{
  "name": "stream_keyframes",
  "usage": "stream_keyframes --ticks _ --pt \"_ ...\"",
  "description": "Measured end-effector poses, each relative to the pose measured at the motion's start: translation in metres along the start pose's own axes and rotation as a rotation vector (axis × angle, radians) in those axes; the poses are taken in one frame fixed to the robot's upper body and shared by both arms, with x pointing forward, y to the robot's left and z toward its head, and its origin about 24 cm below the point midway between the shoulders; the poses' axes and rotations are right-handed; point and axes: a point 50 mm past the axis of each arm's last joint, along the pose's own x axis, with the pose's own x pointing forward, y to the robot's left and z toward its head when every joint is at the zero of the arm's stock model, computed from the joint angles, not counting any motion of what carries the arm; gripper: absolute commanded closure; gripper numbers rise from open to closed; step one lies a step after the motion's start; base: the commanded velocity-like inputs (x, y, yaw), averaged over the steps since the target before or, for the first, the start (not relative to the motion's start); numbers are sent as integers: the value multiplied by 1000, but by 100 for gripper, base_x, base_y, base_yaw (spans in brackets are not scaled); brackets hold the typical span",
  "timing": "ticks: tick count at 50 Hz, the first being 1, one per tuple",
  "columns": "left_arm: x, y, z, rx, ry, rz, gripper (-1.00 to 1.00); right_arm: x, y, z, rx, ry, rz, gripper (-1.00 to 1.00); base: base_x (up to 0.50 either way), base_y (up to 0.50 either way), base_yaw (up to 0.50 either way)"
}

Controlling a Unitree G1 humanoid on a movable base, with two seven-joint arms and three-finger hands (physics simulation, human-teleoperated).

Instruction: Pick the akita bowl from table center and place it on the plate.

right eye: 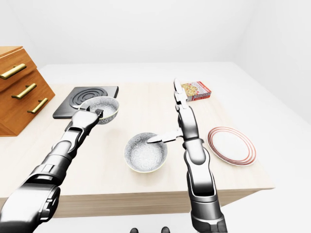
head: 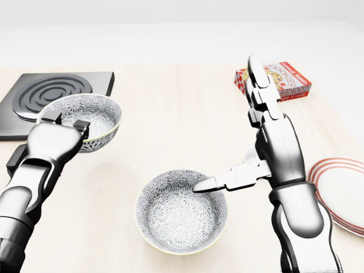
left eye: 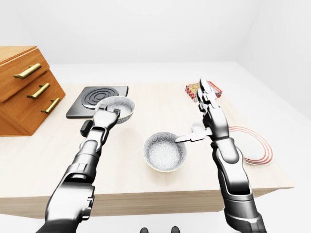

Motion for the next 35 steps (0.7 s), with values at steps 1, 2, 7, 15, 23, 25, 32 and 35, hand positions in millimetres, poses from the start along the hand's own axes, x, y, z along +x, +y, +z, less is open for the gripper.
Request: stream_keyframes --ticks 1,2,7,15,23,25,32,35 --pt "0 0 0 2 1 4 100 3 0 1 -14 -6 6 -100 0 0 0" --pt "0 1 -1 4 1 7 100 6 1 3 -28 -12 13 -100 0 0 0" --pt "-3 6 4 1 -14 -5 100 20 4 7 -97 -26 46 -100 0 0 0" --pt "-19 43 47 -53 -122 -35 100 36 11 10 -171 -28 82 -100 0 0 0" --pt "-48 84 76 -88 -203 40 100 47 18 8 -218 -13 107 -100 0 0 0" --pt "-54 90 79 -98 -216 51 100 50 19 6 -231 -4 111 -100 0 0 0" --pt "-69 106 86 -124 -244 75 100 55 20 -1 -278 34 116 -100 0 0 0" --pt "-73 109 88 -131 -251 80 100 56 20 -5 -295 52 116 -100 0 0 0"
